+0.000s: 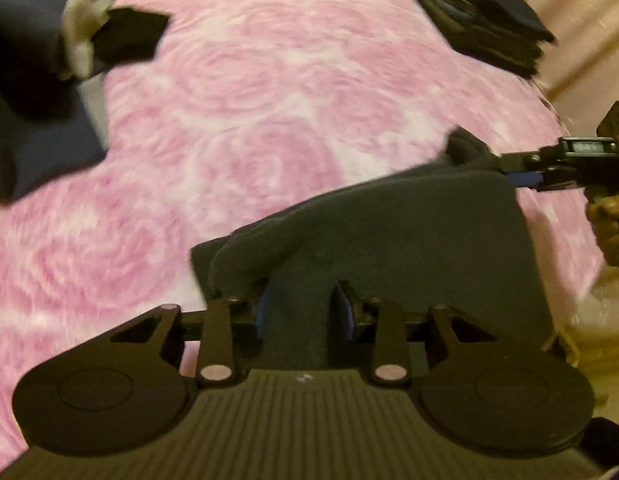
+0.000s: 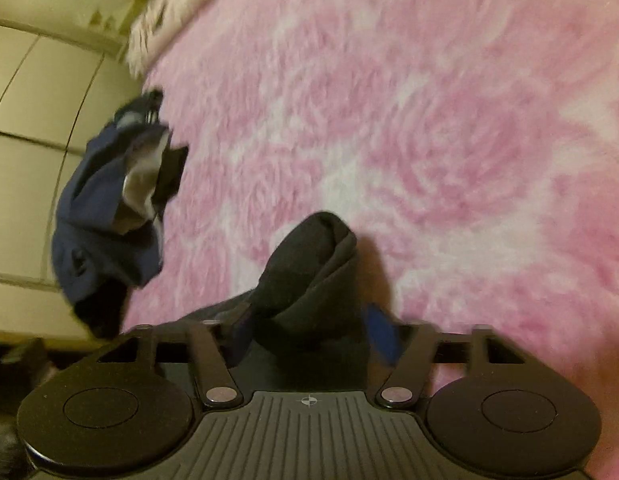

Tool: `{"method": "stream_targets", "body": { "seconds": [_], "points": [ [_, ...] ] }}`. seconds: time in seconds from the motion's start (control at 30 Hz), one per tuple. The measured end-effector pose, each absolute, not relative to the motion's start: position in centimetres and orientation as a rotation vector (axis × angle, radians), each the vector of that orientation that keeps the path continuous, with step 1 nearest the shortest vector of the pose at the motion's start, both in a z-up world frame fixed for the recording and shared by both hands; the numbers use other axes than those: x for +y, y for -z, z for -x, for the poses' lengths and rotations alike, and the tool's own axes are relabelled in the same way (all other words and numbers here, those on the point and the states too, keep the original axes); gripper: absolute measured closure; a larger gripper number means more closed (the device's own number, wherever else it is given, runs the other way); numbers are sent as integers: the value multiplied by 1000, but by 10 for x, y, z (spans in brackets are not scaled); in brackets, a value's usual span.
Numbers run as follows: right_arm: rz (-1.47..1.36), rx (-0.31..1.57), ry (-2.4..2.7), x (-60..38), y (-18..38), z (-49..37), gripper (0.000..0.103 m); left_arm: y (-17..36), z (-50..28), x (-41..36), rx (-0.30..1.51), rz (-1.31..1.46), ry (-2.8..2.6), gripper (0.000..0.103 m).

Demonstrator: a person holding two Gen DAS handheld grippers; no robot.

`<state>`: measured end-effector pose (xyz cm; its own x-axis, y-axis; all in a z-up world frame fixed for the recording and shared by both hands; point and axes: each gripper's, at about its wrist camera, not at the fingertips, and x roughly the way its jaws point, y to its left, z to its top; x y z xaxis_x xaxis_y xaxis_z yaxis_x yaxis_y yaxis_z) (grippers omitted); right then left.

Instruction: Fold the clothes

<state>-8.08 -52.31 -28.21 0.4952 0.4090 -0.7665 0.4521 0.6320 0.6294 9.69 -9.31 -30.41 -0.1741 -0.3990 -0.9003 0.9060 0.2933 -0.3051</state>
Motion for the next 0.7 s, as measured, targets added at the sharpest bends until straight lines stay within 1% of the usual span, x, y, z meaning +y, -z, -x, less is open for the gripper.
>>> {"method": "stream_targets", "body": {
  "seconds": [0.07, 0.1, 0.13, 0.17, 0.3, 0.4, 0.43, 0.47, 0.5, 0.53, 0.57, 0.63, 0.7],
  "points": [
    [-968, 1147, 3, -539, 290, 65, 89, 303, -96, -91, 1261, -535, 1219, 75],
    [-983, 1173, -11, -547, 295, 58, 93, 302, -92, -91, 1249, -552, 1204, 75],
    [-1000, 1179, -2, -555, 297, 52, 94, 301, -88, -91, 1234, -566, 1192, 75],
    [-1018, 1169, 27, -563, 297, 48, 103, 301, -84, -91, 1218, -578, 1182, 75],
    [-915, 1195, 2, -565, 290, 29, 103, 299, -77, -90, 1196, -571, 1144, 75],
    [-831, 1163, -22, -560, 269, 32, 103, 291, -71, -92, 1167, -583, 1149, 75],
    [-812, 1155, -30, -556, 263, 35, 101, 285, -67, -92, 1147, -581, 1153, 75],
    [-794, 1147, -38, -553, 257, 39, 91, 278, -63, -92, 1127, -574, 1160, 74],
    [-777, 1141, -44, -548, 253, 43, 64, 271, -58, -92, 1113, -558, 1182, 73],
    [-772, 1138, -49, -543, 251, 48, 50, 265, -53, -93, 1102, -536, 1211, 72],
    [-778, 1136, -56, -539, 250, 53, 41, 260, -48, -94, 1101, -514, 1246, 71],
    [-789, 1142, -69, -530, 249, 63, 42, 259, -38, -101, 1107, -499, 1317, 70],
    [-789, 1200, -80, -519, 262, 67, 43, 269, -33, -107, 1120, -521, 1345, 69]
  ]
}}
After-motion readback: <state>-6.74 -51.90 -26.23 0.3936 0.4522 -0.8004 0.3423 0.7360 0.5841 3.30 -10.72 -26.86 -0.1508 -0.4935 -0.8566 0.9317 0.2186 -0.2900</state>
